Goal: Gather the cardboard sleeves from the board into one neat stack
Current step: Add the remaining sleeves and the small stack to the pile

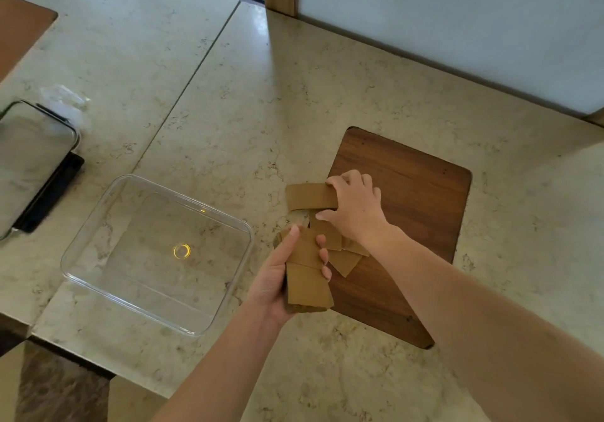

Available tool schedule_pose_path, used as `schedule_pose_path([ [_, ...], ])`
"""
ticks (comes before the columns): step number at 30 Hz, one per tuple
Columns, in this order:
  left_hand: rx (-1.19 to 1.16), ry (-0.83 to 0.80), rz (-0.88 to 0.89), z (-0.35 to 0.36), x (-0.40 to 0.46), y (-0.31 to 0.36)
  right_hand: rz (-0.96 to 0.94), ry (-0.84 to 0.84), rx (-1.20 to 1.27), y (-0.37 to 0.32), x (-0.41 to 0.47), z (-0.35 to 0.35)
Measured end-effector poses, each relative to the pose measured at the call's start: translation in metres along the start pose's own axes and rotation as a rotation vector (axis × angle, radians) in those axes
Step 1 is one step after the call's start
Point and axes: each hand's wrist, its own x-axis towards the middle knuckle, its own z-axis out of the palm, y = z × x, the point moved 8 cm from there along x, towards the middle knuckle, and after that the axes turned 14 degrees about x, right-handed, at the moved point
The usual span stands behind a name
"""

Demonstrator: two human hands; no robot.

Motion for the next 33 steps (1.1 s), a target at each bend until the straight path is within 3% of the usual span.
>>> schedule_pose_path([
  [6, -0.036, 0.063, -0.020, -0.004, 0.004, 0.003, -0.158, 0.085, -0.025, -0.013, 0.000, -0.014],
  [8, -0.033, 0.079, -0.029, -0.006, 0.006, 0.003, -0.184, 0.074, 0.213, -0.012, -0.010, -0.026],
  [12, -0.023, 0.096, -0.040, -0.008, 0.005, 0.000, 0.053, -0.180, 0.986, 0.003, -0.031, -0.033],
  [16, -0.064, 0.093, -0.101, -0.006, 0.005, -0.009, 0.222, -0.496, 1.221, 0.007, -0.055, -0.022],
  [22, 0.016, 0.036, -0.112, 0.002, 0.006, -0.014, 0.040, -0.677, 0.975, -0.001, -0.070, -0.024],
  [28, 0.326, -0.142, -0.224, 0.012, -0.002, -0.026, -0.069, -0.752, 0.470, -0.011, -0.071, -0.020],
  [31, 0.377, -0.184, -0.268, 0.015, -0.004, -0.035, -0.174, -0.655, 0.280, -0.025, -0.063, -0.012],
  [33, 0.365, -0.199, -0.228, 0.017, -0.001, -0.034, -0.143, -0.511, 0.421, -0.027, -0.054, -0.012],
])
